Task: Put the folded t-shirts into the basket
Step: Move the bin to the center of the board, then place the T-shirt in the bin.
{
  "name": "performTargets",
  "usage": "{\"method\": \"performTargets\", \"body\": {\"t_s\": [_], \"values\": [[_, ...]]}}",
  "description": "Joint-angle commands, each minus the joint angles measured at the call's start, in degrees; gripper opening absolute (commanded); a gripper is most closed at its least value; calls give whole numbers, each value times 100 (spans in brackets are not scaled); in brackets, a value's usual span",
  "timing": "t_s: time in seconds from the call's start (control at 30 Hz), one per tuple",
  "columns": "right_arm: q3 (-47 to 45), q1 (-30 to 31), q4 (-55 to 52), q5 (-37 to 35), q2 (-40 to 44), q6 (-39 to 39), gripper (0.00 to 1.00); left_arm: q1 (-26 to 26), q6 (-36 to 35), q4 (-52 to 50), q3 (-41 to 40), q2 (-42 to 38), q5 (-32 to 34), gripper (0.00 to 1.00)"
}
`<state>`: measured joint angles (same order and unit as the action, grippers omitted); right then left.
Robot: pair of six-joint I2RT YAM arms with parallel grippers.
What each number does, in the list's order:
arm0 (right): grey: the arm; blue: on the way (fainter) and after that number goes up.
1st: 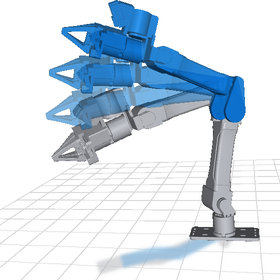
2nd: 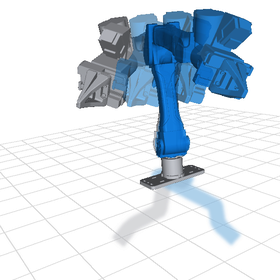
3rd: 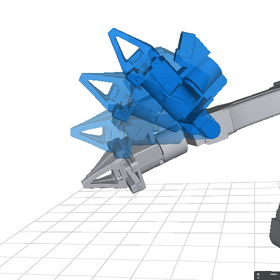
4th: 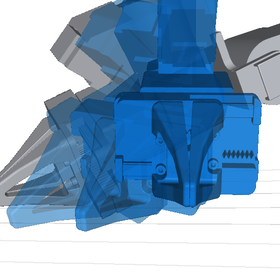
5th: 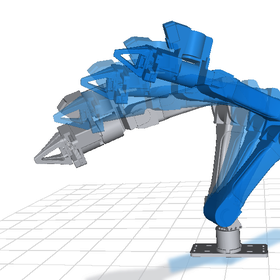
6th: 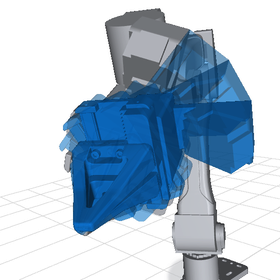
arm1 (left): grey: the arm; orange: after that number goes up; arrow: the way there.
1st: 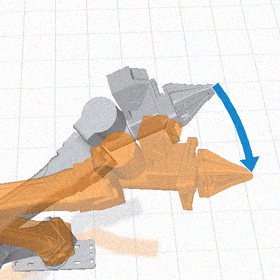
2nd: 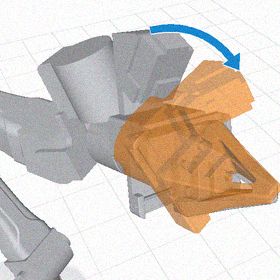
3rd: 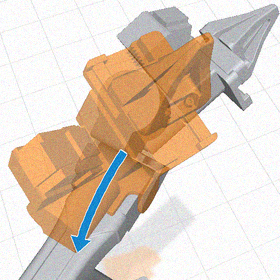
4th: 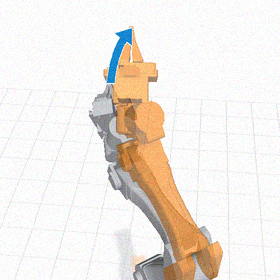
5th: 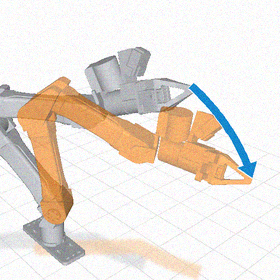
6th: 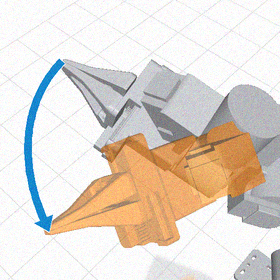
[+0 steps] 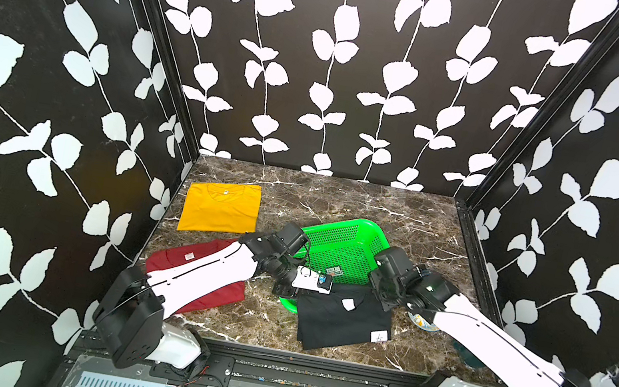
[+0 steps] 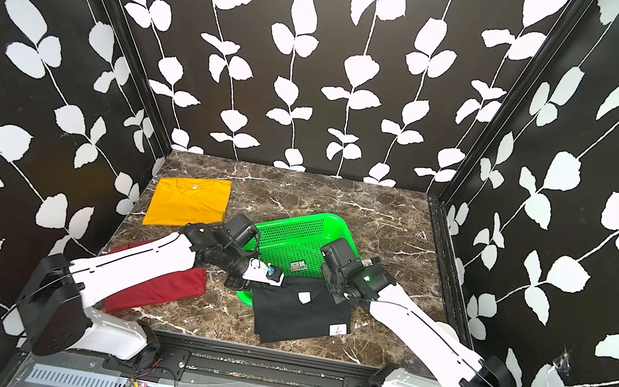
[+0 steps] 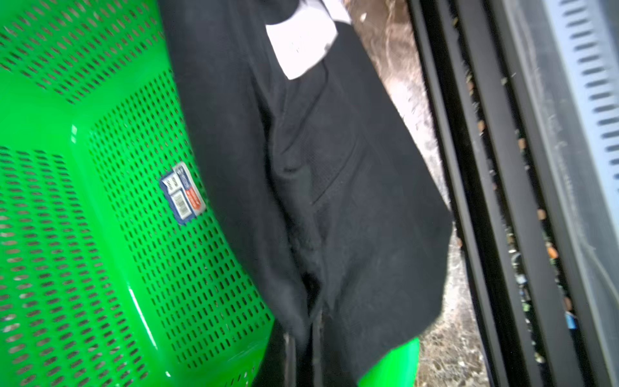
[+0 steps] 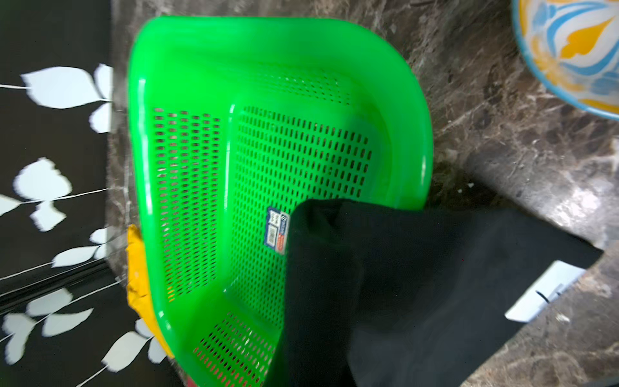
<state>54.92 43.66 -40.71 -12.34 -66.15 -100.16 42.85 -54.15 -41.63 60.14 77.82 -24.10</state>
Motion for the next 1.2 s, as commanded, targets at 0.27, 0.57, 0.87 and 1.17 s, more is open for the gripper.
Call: {"method": "performTargets", "body": {"t_s": [0.27,0.57,0.87,1.17], "values": [[1208,629,-869,-1235,455,132,0,28,475,-1311,1277,-892,-650,0],[2529,633,-974,-1638,-226,612,0,7,989,-1463,2048,-789,-6,0],[2730,400,-751,-1336,-1256,507,0,-826,882,-1158,1714,-160,-124,0],[2317,-61,-62,-731,-1968,358,0,-1129,589,-682,1495,420,202,0]]}}
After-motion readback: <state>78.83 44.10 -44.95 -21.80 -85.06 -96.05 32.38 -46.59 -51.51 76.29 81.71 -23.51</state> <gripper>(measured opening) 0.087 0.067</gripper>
